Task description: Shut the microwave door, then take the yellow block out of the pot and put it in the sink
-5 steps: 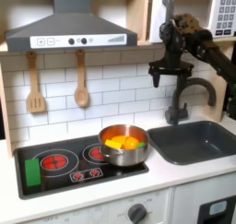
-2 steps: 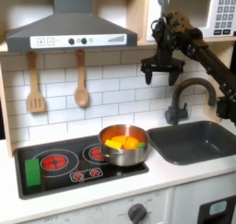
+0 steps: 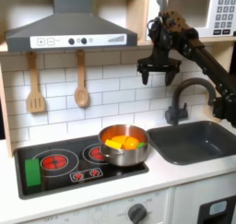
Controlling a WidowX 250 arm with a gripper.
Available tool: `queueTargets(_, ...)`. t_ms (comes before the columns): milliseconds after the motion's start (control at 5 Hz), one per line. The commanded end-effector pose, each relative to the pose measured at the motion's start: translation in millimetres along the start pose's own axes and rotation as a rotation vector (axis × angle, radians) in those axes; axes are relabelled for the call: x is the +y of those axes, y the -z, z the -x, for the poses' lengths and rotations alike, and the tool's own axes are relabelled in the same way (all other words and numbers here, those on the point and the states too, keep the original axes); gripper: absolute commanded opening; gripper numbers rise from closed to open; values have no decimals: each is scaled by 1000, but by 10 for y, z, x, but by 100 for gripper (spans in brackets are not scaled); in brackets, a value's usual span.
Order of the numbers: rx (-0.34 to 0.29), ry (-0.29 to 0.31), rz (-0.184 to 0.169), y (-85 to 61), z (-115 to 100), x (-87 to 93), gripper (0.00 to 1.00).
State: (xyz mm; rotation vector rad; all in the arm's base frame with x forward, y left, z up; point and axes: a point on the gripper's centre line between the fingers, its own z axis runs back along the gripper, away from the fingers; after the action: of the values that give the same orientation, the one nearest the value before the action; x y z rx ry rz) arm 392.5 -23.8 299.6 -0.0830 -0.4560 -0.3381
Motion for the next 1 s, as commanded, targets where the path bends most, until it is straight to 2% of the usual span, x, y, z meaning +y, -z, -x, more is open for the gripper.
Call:
queueTargets(0,19,-28,-21,8,66,53,100)
queueTargets(200,63,-63,-58,39,268,180,100)
queueTargets(400,92,-117,-93,11,474,306,100)
queueTargets(600,103,-157,-126,-75,638,373,100)
queueTargets(800,127,-175,-160,-85,748,468,100)
